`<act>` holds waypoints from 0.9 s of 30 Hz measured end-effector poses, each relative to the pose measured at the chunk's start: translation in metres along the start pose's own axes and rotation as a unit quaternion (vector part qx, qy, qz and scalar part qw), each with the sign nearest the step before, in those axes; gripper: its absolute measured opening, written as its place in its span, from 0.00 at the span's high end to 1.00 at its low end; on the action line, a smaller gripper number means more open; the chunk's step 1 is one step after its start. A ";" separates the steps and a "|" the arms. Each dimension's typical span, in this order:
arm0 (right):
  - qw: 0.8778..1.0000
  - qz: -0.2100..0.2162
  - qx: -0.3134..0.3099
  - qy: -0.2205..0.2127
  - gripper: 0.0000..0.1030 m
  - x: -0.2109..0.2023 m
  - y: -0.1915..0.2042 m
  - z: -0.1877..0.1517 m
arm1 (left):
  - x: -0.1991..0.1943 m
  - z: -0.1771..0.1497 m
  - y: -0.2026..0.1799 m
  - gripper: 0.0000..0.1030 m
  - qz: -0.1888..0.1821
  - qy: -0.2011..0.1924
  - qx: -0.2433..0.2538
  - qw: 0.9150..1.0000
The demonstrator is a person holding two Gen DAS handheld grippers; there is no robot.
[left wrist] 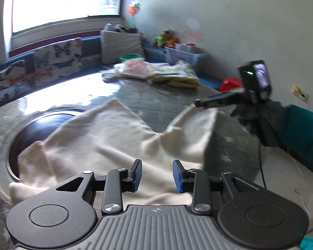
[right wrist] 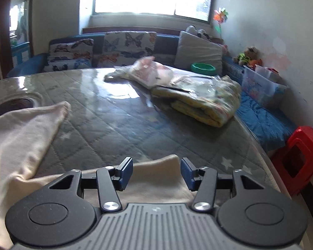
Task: Fold clothes
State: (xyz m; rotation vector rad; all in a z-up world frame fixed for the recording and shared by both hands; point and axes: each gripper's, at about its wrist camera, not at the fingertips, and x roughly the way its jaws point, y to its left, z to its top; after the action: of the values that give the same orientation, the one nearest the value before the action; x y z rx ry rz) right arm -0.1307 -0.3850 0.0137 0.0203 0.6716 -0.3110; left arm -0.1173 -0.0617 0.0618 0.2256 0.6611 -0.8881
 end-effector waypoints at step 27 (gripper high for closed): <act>0.978 0.182 -0.096 -0.026 0.46 -0.016 0.129 0.017 | 0.099 0.035 0.137 0.66 0.306 0.034 -0.132 0.942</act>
State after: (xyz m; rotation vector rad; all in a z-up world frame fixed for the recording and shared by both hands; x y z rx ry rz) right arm -0.0944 -0.2601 0.0266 -0.0485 0.6289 0.1061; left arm 0.0491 -0.0563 0.0167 0.2041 0.7094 -0.1903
